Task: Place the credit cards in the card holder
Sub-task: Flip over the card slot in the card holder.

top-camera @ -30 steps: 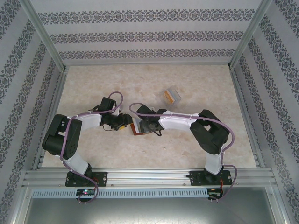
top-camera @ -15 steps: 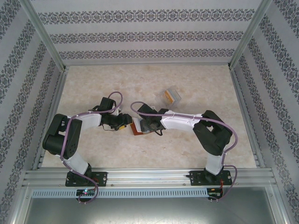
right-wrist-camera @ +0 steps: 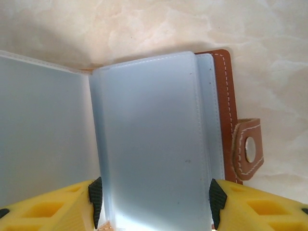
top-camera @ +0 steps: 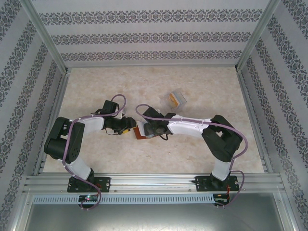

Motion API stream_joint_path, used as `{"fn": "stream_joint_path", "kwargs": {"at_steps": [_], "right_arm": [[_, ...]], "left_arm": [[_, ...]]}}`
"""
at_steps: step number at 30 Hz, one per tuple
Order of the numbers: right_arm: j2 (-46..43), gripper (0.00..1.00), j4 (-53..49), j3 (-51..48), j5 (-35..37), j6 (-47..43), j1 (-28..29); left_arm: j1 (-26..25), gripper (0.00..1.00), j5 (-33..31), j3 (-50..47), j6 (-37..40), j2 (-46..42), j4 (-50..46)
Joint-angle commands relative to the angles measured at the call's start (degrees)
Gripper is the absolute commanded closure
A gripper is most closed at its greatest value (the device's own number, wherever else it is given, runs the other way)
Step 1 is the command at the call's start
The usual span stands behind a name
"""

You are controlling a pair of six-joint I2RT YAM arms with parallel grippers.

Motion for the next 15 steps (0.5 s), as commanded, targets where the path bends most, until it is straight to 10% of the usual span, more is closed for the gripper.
{"fn": "stream_joint_path", "kwargs": {"at_steps": [1,15], "right_arm": [[-2.9,0.38,2.7,-1.6,-1.8,1.0,-0.1],[-4.3,0.52,8.5,-4.0,-5.8,1.3,-0.5]], "left_arm": [[-0.1,0.44,0.1,-0.8,-0.1,2.1,2.3],[-0.1,0.44,0.2,-0.9,-0.4,2.7,2.8]]}}
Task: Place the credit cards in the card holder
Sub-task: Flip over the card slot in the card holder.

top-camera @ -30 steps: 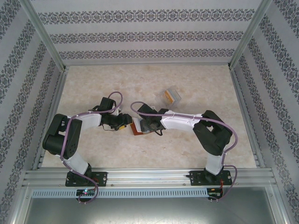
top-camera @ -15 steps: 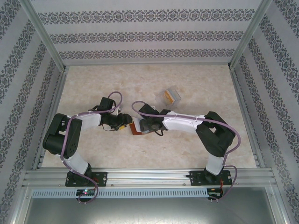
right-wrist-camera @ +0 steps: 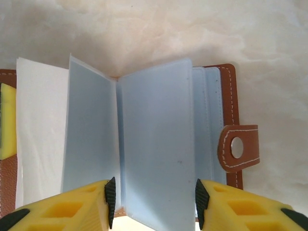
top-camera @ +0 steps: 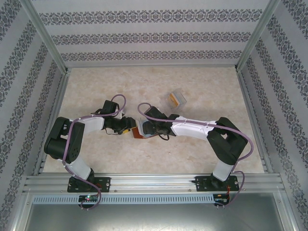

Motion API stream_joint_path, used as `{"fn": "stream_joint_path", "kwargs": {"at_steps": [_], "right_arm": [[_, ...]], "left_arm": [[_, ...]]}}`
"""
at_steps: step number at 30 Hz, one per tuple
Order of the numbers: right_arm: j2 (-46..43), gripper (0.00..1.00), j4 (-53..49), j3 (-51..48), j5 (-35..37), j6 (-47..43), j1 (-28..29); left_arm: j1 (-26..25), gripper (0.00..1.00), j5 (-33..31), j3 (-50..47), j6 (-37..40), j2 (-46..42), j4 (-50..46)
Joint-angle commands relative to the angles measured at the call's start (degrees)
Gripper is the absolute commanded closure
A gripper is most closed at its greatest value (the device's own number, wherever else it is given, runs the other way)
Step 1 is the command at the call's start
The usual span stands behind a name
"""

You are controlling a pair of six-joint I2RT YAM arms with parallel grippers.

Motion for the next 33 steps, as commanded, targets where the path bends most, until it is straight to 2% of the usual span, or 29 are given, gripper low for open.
{"fn": "stream_joint_path", "kwargs": {"at_steps": [1,11,16,33], "right_arm": [[-0.9,0.52,2.3,-1.0,-2.3,0.9,-0.5],[-1.2,0.65,4.6,-1.5,-4.1,0.9,-0.5],[-0.4,0.7,6.5,-1.7,-6.1,1.7,-0.5],[2.1,0.68,15.8,-1.7,-13.2,5.7,-0.6]], "left_arm": [[-0.2,0.44,0.2,-0.9,-0.4,2.7,2.9],[0.2,0.44,0.1,-0.8,-0.9,3.2,3.4],[0.8,0.49,0.9,-1.3,-2.2,3.3,4.9],[2.6,0.54,3.6,-2.6,-3.6,4.6,7.8]]}}
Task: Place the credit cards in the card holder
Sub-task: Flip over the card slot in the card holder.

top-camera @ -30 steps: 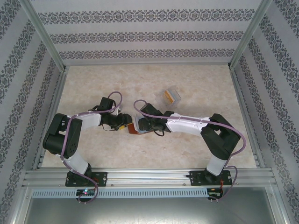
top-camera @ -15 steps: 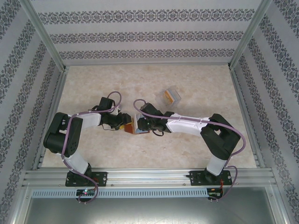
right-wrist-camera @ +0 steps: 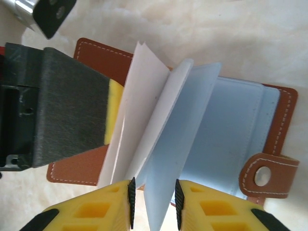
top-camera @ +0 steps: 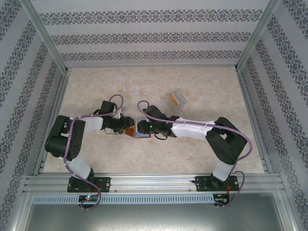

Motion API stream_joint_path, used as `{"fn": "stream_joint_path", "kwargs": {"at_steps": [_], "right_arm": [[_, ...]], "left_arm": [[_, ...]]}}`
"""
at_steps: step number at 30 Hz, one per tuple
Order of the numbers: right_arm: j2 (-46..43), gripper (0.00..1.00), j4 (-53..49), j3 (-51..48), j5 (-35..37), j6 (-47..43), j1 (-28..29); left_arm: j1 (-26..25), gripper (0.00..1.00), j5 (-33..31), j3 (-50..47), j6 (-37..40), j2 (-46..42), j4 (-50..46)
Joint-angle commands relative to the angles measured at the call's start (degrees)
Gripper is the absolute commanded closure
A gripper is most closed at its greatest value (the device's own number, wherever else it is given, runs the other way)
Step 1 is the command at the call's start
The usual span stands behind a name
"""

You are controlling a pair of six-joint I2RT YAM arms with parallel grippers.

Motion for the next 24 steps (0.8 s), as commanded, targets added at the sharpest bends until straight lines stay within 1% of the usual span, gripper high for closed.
{"fn": "stream_joint_path", "kwargs": {"at_steps": [1,10,16,21,24], "right_arm": [[1.9,0.68,3.7,0.4,-3.1,2.3,-0.6],[5.3,0.67,7.3,2.8,-6.9,4.3,-0.7],[5.5,0.67,9.1,3.5,-7.7,4.3,-0.7],[5.9,0.65,9.8,3.6,-8.3,4.5,-1.0],[6.5,0.61,10.6,3.8,-9.3,5.2,-1.2]], "left_arm": [[0.3,0.54,-0.8,-1.5,0.1,2.9,3.2],[1.8,0.55,-0.6,-2.6,-0.3,3.7,5.2],[2.7,0.57,1.1,-3.3,-1.9,5.2,7.9],[3.1,0.58,1.2,-3.1,-1.9,5.2,7.9],[3.2,0.58,1.3,-2.9,-2.0,5.1,7.8]]}}
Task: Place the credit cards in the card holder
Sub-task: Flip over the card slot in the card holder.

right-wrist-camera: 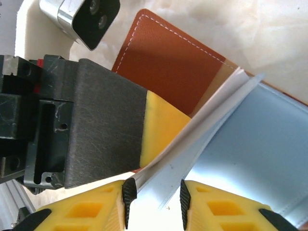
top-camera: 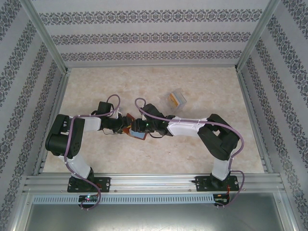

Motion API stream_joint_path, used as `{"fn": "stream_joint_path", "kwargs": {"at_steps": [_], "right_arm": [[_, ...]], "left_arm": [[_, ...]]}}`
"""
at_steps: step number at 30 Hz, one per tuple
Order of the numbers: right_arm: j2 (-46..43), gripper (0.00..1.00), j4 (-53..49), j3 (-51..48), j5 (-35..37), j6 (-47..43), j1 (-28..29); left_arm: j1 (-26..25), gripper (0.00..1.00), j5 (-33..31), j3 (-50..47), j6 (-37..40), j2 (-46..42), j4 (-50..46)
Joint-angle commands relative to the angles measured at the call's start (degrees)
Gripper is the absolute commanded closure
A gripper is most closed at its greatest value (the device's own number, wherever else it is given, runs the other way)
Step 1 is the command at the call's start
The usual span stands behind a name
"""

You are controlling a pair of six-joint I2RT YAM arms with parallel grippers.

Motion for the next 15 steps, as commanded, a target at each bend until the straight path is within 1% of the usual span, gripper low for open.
{"fn": "stream_joint_path", "kwargs": {"at_steps": [1,10,15], "right_arm": [[1.4,0.6,2.9,1.5,-1.8,1.2,-0.7],[1.3,0.54,3.4,1.8,-2.3,1.5,-0.8],[1.0,0.53,4.1,1.4,-3.0,2.6,-0.9]], "left_arm": [[0.4,0.58,-4.5,-1.2,0.3,3.6,3.1],[0.5,0.58,-4.5,-1.4,0.4,3.3,2.7],[0.5,0.58,-4.5,-1.4,0.5,3.3,2.7]]}}
